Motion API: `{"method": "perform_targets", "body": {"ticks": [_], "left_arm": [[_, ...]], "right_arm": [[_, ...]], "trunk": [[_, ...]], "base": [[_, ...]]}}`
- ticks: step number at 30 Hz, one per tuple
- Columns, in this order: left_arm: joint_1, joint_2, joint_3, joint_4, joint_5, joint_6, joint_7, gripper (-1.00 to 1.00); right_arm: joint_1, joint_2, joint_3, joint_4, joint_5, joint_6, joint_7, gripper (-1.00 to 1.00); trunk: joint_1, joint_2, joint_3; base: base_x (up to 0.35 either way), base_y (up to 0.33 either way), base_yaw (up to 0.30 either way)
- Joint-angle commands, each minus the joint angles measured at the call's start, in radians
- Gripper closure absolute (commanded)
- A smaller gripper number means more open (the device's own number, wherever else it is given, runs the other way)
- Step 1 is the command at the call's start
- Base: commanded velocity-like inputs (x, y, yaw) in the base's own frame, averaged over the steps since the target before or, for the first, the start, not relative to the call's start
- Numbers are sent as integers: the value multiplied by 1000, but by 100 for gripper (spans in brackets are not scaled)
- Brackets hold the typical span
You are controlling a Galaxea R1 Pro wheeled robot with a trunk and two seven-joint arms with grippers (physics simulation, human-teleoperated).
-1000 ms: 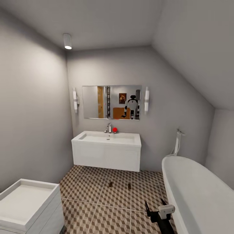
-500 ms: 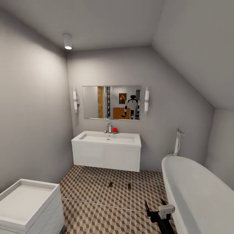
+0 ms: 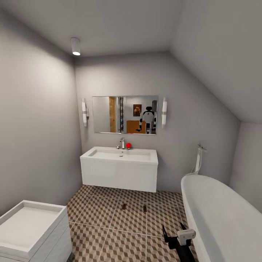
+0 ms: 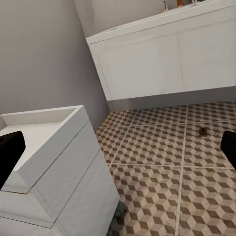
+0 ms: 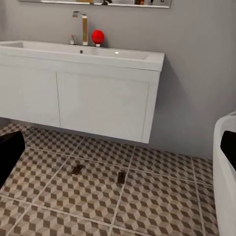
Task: Take the four mousetraps from the cabinet in the bathroom and place them on the bathroom floor. Make sure all four end up on the same floor surface, and ensure that at least two of them are either under or directly next to the same bathroom sink.
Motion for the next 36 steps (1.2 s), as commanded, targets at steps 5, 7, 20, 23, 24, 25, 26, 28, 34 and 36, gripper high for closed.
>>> {"method": "perform_targets", "body": {"ticks": [5, 7, 20, 23, 24, 25, 26, 28, 34, 36], "left_arm": [[0, 0, -8, -1, 6, -2, 4, -100], [0, 0, -8, 0, 6, -2, 4, -100], [0, -22, -8, 2, 6, -2, 4, -100], [0, -29, -8, 3, 7, -2, 4, -100], [0, -30, -8, 4, 7, -2, 4, -100], [0, -31, -8, 4, 7, -2, 4, -100], [0, -32, -8, 4, 7, -2, 3, -100], [0, -33, -9, 6, 7, -2, 2, -100], [0, -47, -12, 29, 6, -2, -22, -100], [0, -52, -12, 38, 6, -2, -34, -100]], "right_arm": [[0, 0, 3, 1, -1, -2, 1, -100], [-1, 0, 3, 1, -1, -1, 1, -100], [0, 1, 3, 1, -1, 2, 2, -100], [0, 2, 3, 1, -2, 2, 2, -100], [0, 3, 3, 1, -1, 2, 1, -100], [0, 3, 3, 1, -1, 2, 1, -100], [0, 3, 3, 1, -1, 2, 1, -100], [0, 4, 3, 1, -1, 2, 1, -100], [38, 0, 2, 2, -1, 0, 0, -100], [53, -1, 2, 2, -1, -1, 0, -100]], "trunk": [[0, -1, -1], [0, -1, -1], [0, -1, -1], [0, -1, -1], [0, -1, -1], [0, -1, -1], [0, -1, -1], [0, -1, -1], [0, -1, -1], [0, -1, -1]], "base": [[0, 0, 0], [0, 0, 0], [0, 0, 0], [0, 0, 0], [0, 0, 0], [0, 0, 0], [0, 0, 0], [0, 0, 0], [0, 0, 0], [0, 0, 0]]}}
